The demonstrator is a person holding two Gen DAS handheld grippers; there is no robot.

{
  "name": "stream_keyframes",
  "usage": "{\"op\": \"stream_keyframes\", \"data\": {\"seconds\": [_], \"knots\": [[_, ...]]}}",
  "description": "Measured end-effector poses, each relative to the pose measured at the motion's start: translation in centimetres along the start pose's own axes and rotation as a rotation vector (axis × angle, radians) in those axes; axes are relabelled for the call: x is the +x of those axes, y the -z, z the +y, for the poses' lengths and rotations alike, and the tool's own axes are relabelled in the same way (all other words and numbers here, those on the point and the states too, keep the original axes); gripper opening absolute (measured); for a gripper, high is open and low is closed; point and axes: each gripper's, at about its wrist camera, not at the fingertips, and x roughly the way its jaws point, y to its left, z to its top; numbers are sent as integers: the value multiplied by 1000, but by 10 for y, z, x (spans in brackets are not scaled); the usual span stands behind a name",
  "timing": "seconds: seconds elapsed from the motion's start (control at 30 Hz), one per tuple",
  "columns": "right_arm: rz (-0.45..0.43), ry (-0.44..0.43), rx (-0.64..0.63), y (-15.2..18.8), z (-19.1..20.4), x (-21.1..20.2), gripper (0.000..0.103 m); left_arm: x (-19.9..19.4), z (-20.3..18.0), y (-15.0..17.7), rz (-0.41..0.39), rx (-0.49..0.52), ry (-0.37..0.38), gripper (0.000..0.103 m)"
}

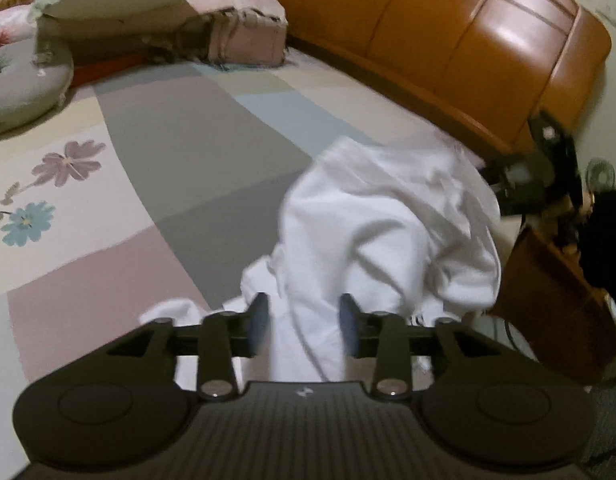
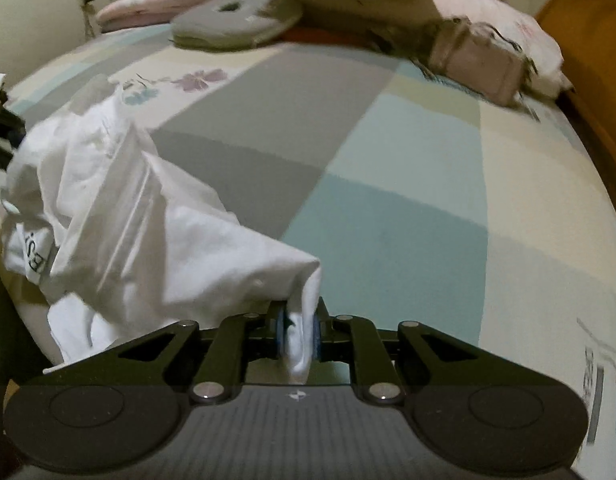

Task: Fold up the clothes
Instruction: 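Grasp the T-shirt edge with the right tool while the left tool grasps another edge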

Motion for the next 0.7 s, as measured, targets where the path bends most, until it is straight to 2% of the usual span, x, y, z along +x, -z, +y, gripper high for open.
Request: {"op": "stream_keyframes", "data": {"seconds": [0.07,0.17,0.3,0.33,0.43,0.47,0.53,0.7], "knots": [[-37,-16,4,-2,2,-12,20,-4,4,-5,-25,-15,-5,44],[-93,-41,10,-5,5,-31,27,-7,3,-8,-46,-18,-4,45],[-188,-111,30,-24,11,-55,43,1,-7,-7,-39,-2,9,45],[-211,-138,35,-29,13,-60,50,3,-9,-7,-37,2,12,45],[-258,-242,44,-53,22,-62,60,7,-18,-4,-20,26,12,45],[-258,-268,32,-63,28,-59,61,7,-20,-3,-16,34,10,45],[-237,-302,-5,-84,44,-45,70,6,-25,-1,-9,51,7,45],[-100,-382,-48,-124,71,13,71,-5,-35,7,-7,89,-5,45]]}}
